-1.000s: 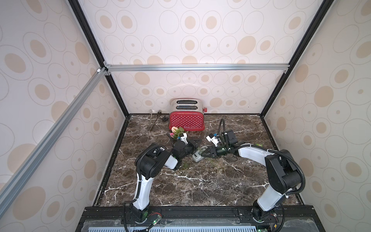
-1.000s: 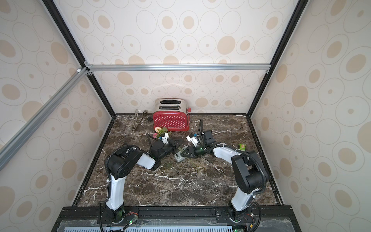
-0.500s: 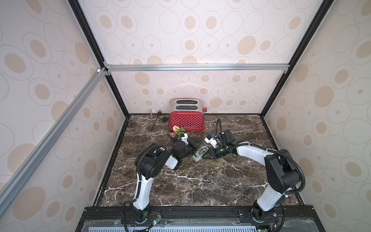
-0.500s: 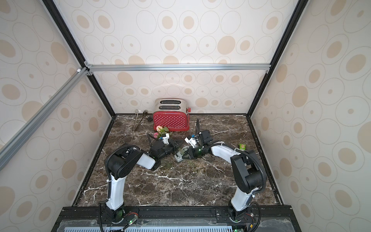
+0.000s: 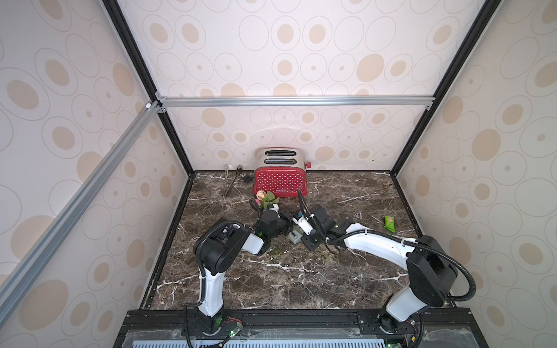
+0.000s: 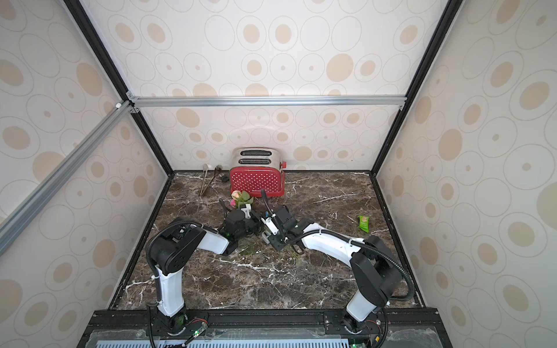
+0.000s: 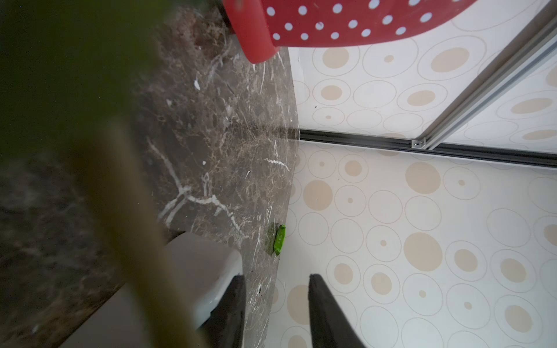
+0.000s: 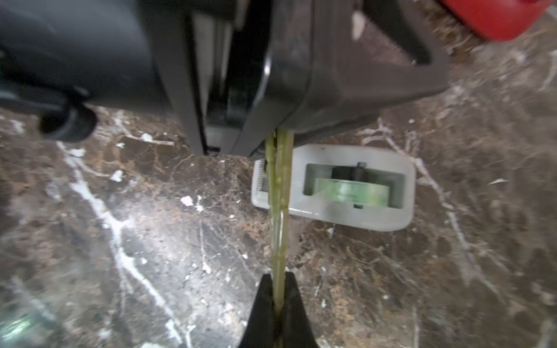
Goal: Wrap bouquets with tape
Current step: Wrap the tape around the bouquet.
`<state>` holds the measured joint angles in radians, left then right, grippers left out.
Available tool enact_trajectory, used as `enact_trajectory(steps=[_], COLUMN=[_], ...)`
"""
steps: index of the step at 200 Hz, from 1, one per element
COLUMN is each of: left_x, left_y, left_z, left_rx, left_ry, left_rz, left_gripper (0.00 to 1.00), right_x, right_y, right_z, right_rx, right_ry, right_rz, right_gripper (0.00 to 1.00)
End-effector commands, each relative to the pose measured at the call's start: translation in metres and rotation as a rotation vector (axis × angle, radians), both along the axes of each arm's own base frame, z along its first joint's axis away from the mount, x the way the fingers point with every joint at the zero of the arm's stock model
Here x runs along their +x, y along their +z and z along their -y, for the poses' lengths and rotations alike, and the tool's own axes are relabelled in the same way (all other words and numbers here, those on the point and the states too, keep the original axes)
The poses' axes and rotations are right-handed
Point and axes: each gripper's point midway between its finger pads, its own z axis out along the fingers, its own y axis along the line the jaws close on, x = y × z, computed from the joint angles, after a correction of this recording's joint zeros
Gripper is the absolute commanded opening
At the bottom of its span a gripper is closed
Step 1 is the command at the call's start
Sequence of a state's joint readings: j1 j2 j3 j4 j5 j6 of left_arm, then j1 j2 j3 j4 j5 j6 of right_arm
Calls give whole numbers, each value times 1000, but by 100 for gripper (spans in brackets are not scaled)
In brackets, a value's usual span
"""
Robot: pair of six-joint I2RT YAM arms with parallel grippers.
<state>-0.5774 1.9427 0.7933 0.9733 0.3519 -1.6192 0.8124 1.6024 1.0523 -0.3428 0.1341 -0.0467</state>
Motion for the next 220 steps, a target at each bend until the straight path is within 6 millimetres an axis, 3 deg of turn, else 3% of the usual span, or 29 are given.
enact_trajectory(steps=[1, 23, 51, 71, 101, 118, 141, 155, 170, 191, 210, 220], left_x=[-6, -10, -15, -16, -14, -13, -11, -12, -11, -11, -11, -11], left_y=[-6, -9, -11, -10, -3, 3, 5, 7, 10, 13, 18, 19], left_z=[-3, -2, -3, -3, 1, 3, 3, 2, 0, 1, 3, 3], left_rx=[27, 31, 35, 8, -21, -31, -17, -17, -14, 0, 18, 34], left_ry=[-13, -29, -36, -30, -42, -44, -40, -36, -25, -19, -16, -13], left_rz=[-80, -113, -128, -132, -141, -137, -139, -139, -132, -120, -93, -80], left_gripper=[32, 32, 49, 39, 44, 38, 20, 19, 7, 0, 0, 0], right_x=[22, 27, 25, 22, 22, 21, 19, 18, 17, 16, 12, 8], right_y=[28, 30, 29, 30, 29, 28, 28, 30, 33, 30, 25, 22], right_z=[7, 11, 8, 6, 8, 7, 4, 4, 4, 5, 0, -3], right_rx=[-110, -130, -104, -82, -93, -89, -70, -53, -39, -34, 17, 50], right_ry=[-20, -41, -30, -28, -19, -11, 1, 11, 14, 15, 21, 25], right_rz=[245, 294, 291, 284, 296, 296, 293, 307, 322, 329, 300, 261], right_gripper=[0, 0, 0, 0, 0, 0, 0, 0, 0, 0, 12, 27])
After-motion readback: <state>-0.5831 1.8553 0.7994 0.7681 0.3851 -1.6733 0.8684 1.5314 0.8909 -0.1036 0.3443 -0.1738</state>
